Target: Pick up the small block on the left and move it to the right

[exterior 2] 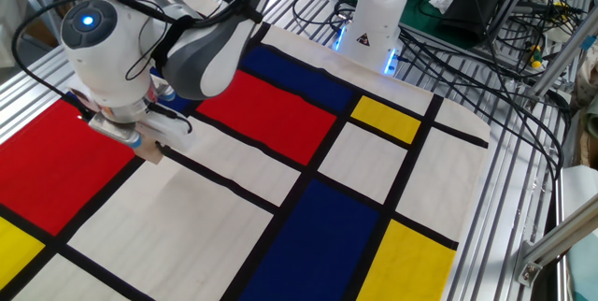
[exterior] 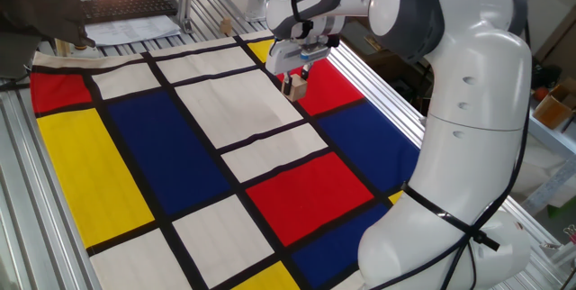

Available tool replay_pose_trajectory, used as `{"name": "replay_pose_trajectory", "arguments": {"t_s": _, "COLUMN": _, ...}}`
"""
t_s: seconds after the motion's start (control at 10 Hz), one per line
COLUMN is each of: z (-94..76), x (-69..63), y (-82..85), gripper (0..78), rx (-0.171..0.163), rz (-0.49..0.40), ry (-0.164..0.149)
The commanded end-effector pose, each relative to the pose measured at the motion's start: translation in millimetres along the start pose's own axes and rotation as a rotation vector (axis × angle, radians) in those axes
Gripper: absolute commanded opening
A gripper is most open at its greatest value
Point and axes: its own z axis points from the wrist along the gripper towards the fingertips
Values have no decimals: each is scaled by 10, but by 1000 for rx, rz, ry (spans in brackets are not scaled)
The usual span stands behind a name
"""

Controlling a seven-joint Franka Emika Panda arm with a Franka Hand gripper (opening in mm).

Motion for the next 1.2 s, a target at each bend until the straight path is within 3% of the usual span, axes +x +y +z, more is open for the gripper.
{"name": "replay_pose_trajectory", "arguments": {"t_s": 0.1, "z": -20, "x": -6, "y": -8, "gripper": 12, "rx": -26, "rz": 38, "ry": -8}}
{"name": "replay_pose_trajectory", "arguments": {"t_s": 0.5, "z": 24, "x": -11, "y": 31, "gripper": 12, "rx": -54, "rz": 44, "ry": -13}}
{"name": "replay_pose_trajectory", "arguments": {"t_s": 0.7, "z": 127, "x": -4, "y": 171, "gripper": 12, "rx": -56, "rz": 31, "ry": -18}}
{"name": "replay_pose_trajectory", "arguments": {"t_s": 0.8, "z": 142, "x": -1, "y": 202, "gripper": 12, "rx": -67, "rz": 16, "ry": -19}}
{"name": "replay_pose_trajectory", "arguments": {"t_s": 0.9, "z": 141, "x": -8, "y": 222, "gripper": 12, "rx": -99, "rz": 10, "ry": -23}}
{"name": "replay_pose_trajectory", "arguments": {"t_s": 1.2, "z": 126, "x": -50, "y": 359, "gripper": 12, "rx": -83, "rz": 20, "ry": -22}}
